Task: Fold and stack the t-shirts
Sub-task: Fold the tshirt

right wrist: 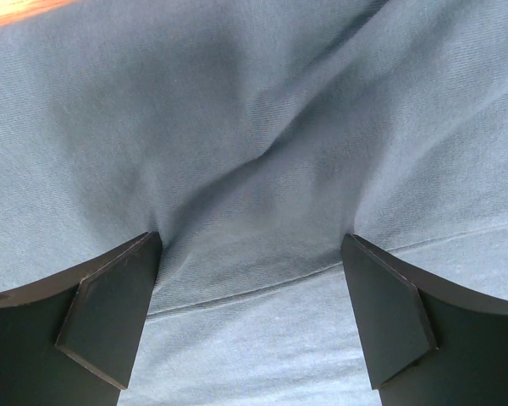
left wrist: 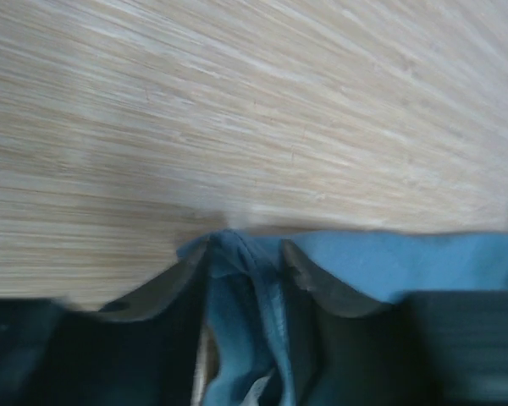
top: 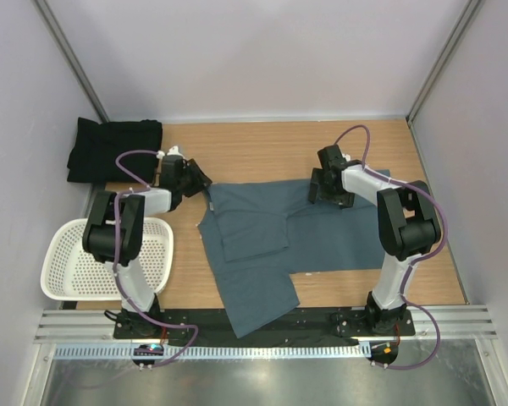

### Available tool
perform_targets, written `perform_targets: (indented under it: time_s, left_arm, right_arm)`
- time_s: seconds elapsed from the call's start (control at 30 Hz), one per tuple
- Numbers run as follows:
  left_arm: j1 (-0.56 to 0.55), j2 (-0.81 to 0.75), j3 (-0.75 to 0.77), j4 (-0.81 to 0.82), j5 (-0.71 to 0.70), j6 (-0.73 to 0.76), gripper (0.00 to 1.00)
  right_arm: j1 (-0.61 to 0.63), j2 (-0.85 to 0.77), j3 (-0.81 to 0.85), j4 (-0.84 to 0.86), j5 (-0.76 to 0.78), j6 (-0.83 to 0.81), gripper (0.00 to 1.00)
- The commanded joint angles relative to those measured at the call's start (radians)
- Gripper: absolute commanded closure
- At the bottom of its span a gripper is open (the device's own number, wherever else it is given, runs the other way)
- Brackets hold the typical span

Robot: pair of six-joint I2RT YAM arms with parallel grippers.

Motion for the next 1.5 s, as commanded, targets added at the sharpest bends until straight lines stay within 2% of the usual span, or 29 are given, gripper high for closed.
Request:
perform_targets:
  time_s: [0.0, 0.07, 0.17, 0.37, 0.57, 0.73, 0.93, 1.07, 1.2, 1.47]
  left_arm:
    - [0.005, -0.108, -0.006, -0.016, -0.012, 0.033, 0.51]
    - [0.005, -0.171, -0.007, -0.068, -0.037, 0.035, 0.32]
    - [0.005, -0.231, -0.004, -0.119, -0.021, 0.024, 0.30]
    - [-0.011, -0.257, -0.035, -0.137, 0.028, -0.063, 0.31]
    - [-0.059, -0.240, -0.064, -0.170, 0.005, -0.140, 0.31]
    - [-0.065, -0.193, -0.058, -0.164, -0.004, -0.158, 0.32]
    - [-0.064, -0.116, -0.022, -0.124, 0.009, -0.149, 0.35]
    - [-0.065, -0.077, -0.015, -0.078, 0.055, -0.161, 0.45]
    - [-0.068, -0.071, -0.022, -0.050, 0.060, -0.154, 0.52]
    - [-0.067, -0.053, -0.042, -0.027, 0.034, -0.146, 0.82]
  right_arm:
    - [-0.010, -0.024, -0.011, -0.036, 0.021, -0.023, 0.06]
    - [-0.010, -0.028, -0.003, -0.036, 0.009, -0.023, 0.06]
    - [-0.011, -0.036, 0.006, -0.040, -0.004, -0.023, 0.06]
    - [-0.011, -0.036, 0.015, -0.045, -0.024, -0.025, 0.06]
    - [-0.010, -0.051, 0.035, -0.091, -0.037, -0.036, 0.06]
    - [-0.005, -0.137, 0.095, -0.187, -0.161, -0.042, 0.06]
    - [0.039, -0.277, 0.078, -0.264, -0.252, -0.042, 0.06]
    - [0.113, -0.335, 0.017, -0.264, -0.292, -0.007, 0.06]
    - [0.212, -0.361, -0.066, -0.174, -0.321, 0.110, 0.07]
    - [0.375, -0.328, -0.172, -0.030, -0.309, 0.198, 0.13]
